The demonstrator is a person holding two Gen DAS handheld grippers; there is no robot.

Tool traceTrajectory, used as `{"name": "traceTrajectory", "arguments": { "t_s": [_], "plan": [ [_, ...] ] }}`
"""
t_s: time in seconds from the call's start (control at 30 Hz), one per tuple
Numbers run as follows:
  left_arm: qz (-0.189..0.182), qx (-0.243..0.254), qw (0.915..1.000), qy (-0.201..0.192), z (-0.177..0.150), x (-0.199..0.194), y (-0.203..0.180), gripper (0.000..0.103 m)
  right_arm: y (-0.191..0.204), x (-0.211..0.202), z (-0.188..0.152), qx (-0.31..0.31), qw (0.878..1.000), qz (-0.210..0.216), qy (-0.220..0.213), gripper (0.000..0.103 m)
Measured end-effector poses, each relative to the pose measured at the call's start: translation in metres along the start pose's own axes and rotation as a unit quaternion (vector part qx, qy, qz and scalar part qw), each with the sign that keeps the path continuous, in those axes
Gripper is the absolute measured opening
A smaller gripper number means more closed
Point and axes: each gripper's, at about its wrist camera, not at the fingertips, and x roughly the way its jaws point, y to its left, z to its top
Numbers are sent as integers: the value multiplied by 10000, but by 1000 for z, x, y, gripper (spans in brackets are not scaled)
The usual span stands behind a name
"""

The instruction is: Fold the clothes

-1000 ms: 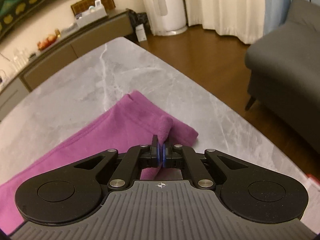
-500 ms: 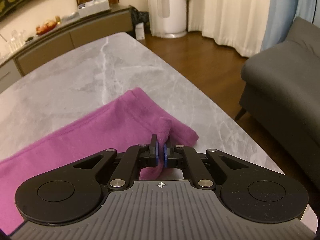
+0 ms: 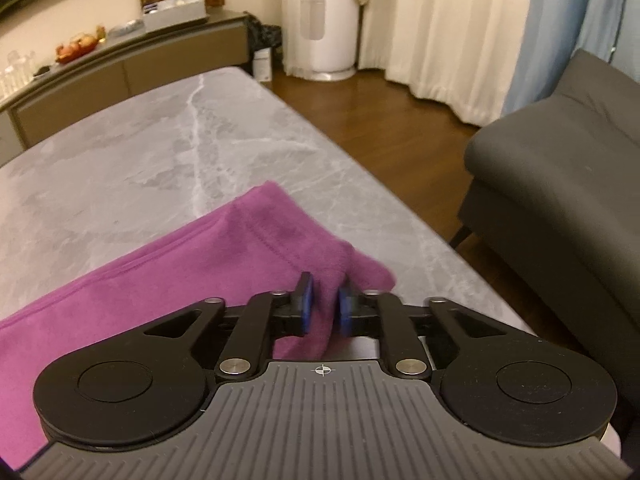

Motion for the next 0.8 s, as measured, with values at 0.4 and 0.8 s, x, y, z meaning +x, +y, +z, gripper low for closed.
{"name": "traceTrajectory", "arguments": {
  "t_s": [0.4, 0.8],
  "plan": [
    [311, 809, 9959, 253, 3, 27, -13, 29, 85, -158, -39, -1296, 9596, 1205, -2189, 57],
    [-297, 547, 9981, -38, 7, -10, 5, 26, 272, -301, -212, -4446, 7495, 4245, -2455, 59]
  ]
}}
